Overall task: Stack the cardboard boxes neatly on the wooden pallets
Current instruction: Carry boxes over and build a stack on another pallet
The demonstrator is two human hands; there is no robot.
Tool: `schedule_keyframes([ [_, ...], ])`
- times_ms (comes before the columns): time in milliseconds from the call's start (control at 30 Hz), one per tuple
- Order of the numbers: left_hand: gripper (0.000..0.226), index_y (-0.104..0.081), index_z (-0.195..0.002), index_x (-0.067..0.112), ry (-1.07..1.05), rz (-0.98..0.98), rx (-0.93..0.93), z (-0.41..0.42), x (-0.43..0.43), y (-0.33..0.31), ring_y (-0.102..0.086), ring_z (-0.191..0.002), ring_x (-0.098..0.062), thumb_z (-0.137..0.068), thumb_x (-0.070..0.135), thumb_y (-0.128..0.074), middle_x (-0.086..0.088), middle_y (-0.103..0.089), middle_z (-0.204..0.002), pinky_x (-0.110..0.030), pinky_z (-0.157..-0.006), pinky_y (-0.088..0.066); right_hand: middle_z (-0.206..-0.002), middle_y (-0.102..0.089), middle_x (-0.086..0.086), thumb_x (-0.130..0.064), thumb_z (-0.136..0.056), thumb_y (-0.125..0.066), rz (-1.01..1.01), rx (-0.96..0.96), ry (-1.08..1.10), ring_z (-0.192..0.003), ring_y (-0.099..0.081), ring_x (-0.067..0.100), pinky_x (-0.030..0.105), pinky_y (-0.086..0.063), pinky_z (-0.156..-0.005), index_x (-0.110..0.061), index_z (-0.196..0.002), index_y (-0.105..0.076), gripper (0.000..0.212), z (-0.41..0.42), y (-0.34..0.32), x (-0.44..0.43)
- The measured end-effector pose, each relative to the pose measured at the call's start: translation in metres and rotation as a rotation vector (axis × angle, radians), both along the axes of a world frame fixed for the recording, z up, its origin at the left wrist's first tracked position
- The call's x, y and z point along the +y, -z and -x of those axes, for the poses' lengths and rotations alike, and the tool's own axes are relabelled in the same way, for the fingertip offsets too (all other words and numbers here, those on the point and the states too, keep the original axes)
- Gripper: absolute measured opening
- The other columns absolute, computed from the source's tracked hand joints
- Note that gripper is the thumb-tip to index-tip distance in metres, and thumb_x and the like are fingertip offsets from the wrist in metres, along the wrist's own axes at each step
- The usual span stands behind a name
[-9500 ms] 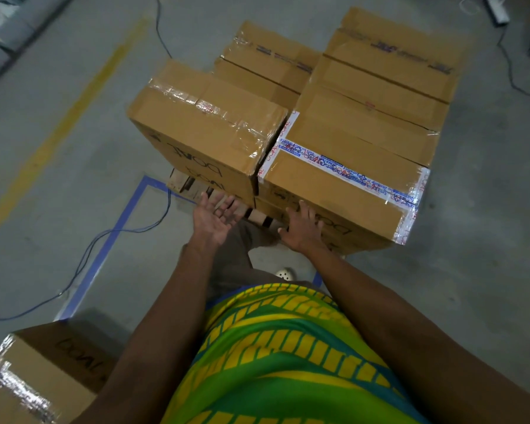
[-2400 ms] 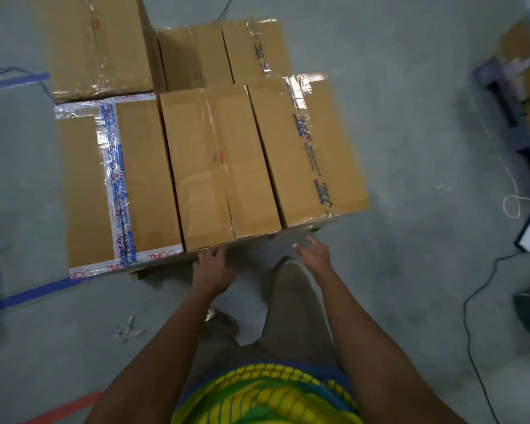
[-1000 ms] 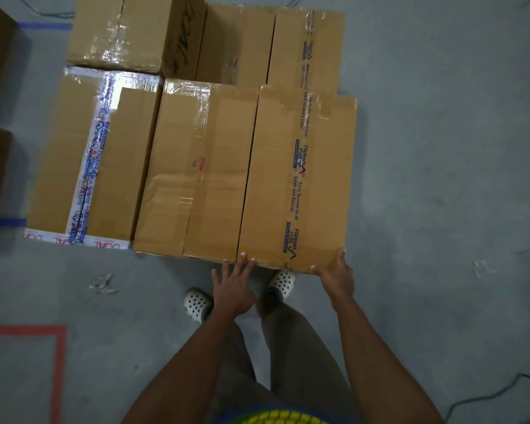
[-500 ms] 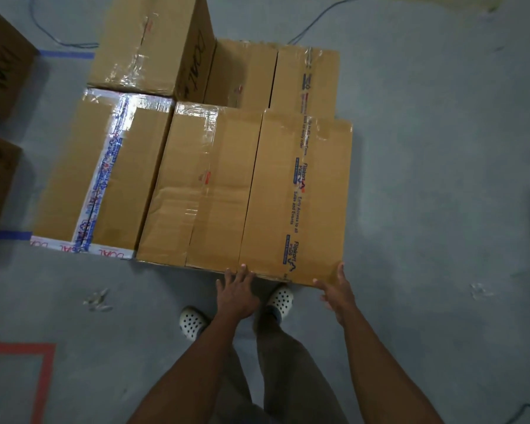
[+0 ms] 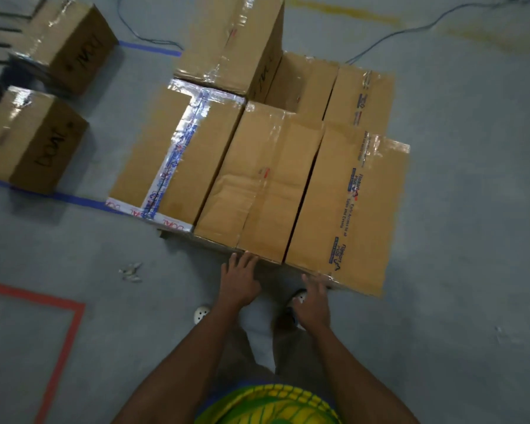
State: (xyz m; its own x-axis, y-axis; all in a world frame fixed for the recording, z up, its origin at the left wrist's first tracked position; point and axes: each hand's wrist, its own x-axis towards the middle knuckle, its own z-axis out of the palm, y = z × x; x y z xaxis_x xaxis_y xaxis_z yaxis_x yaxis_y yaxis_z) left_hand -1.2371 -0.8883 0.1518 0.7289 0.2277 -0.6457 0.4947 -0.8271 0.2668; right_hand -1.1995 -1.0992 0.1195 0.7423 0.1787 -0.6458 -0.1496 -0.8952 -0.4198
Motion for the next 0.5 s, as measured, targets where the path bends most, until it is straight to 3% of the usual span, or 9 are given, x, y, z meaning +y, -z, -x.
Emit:
schedule_keyframes([
  [100,0.076,-0.021,-0.160,0.024,-0.053,0.008,0.040,0.030,0.037,-0.004,-0.004,-0.155,-0.031,-0.095,0.036,-0.057,0.000,-0.008,-0.169,-0.053,-0.122,-0.016,-0.170,-0.007,0.001,-0.029,-0.091,-0.067,0.013,-0.016,-0.098,-0.144,-0.038,0.030,0.043,-0.042,-0.109,-0.025,-0.152,-0.045,0.065,0.001,-0.009,0.040],
  [267,0.079,-0.021,-0.160,0.026,-0.135,0.027,0.040,0.081,0.105,-0.011,-0.002,-0.155,-0.031,-0.094,0.037,-0.062,0.002,-0.006,-0.170,-0.054,-0.121,-0.016,-0.168,-0.011,0.009,-0.029,-0.096,-0.065,0.040,-0.075,0.016,-0.144,-0.037,0.033,0.037,-0.038,-0.110,-0.011,-0.147,-0.049,0.057,0.001,-0.028,0.122],
  [400,0.080,-0.021,-0.160,0.026,-0.166,-0.004,0.000,0.117,0.176,-0.020,-0.007,-0.155,-0.031,-0.093,0.040,-0.062,0.001,-0.007,-0.170,-0.052,-0.120,-0.019,-0.167,-0.014,0.008,-0.028,-0.094,-0.067,0.012,-0.102,0.076,-0.142,-0.040,0.034,0.037,-0.037,-0.112,-0.014,-0.145,-0.052,0.055,0.019,-0.042,0.208],
  [500,0.077,-0.025,-0.159,0.027,-0.274,-0.044,-0.071,0.141,0.238,-0.032,-0.013,-0.153,-0.030,-0.092,0.038,-0.062,0.000,-0.011,-0.169,-0.051,-0.119,-0.022,-0.167,-0.013,0.005,-0.029,-0.094,-0.065,-0.029,-0.103,0.001,-0.142,-0.039,0.034,0.039,-0.037,-0.113,-0.018,-0.146,-0.051,0.054,0.031,-0.052,0.282],
])
